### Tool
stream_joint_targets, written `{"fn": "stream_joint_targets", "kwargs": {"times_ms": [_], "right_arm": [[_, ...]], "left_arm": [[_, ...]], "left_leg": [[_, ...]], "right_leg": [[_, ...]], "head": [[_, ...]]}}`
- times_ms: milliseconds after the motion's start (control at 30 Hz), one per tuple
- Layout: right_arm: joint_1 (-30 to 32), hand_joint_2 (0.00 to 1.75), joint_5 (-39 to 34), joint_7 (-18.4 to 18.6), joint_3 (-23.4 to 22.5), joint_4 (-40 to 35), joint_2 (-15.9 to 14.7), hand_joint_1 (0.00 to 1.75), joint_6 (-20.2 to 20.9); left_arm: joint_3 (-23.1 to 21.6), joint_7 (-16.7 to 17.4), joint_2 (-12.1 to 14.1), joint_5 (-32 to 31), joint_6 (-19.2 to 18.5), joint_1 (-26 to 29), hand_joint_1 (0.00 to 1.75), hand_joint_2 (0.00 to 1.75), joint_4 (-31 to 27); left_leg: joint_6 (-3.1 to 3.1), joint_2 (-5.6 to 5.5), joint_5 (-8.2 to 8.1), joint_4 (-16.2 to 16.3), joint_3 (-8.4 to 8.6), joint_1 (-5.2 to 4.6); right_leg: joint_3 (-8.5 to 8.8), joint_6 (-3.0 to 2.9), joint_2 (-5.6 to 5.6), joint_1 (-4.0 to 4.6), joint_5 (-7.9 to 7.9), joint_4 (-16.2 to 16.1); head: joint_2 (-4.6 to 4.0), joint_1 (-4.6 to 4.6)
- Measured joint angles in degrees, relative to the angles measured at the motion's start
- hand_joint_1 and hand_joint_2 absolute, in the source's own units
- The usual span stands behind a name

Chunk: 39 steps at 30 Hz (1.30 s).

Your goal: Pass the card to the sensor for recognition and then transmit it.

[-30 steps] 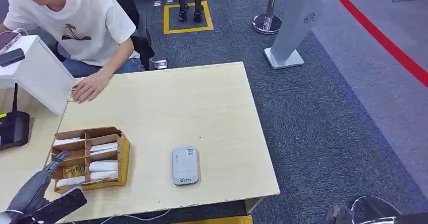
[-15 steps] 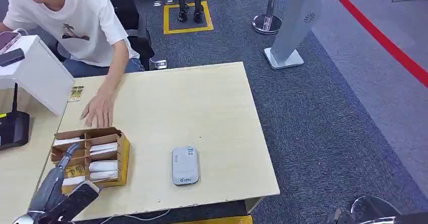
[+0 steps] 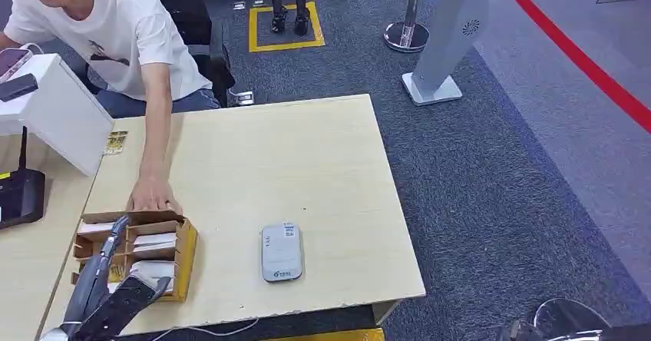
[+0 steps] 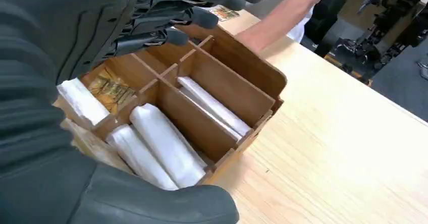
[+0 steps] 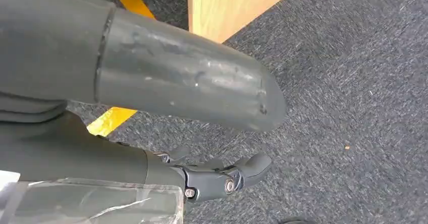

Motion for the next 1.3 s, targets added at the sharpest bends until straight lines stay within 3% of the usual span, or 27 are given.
{"fn": "stream_joint_targets", "kwargs": {"times_ms": [400, 1300], "right_arm": [[0.41, 0.0, -0.22, -0.35, -0.83, -0.33, -0.02, 0.0, -0.09], [0.98, 0.0, -0.33, -0.44, -1.97, -0.83, 0.0, 0.0, -0.07]], "left_arm": [[-0.04, -0.81, -1.33, -0.39, -0.07, -0.19, 0.0, 1.75, 0.0], [-0.04, -0.81, -1.68, -0.87, -0.04, -0.16, 0.0, 1.75, 0.0]], "left_leg": [[0.0, 0.0, 0.0, 0.0, 0.0, 0.0], [0.0, 0.0, 0.0, 0.0, 0.0, 0.0]], "right_leg": [[0.0, 0.0, 0.0, 0.0, 0.0, 0.0], [0.0, 0.0, 0.0, 0.0, 0.0, 0.0]], "head": [[-0.02, 0.0], [0.0, 0.0]]}}
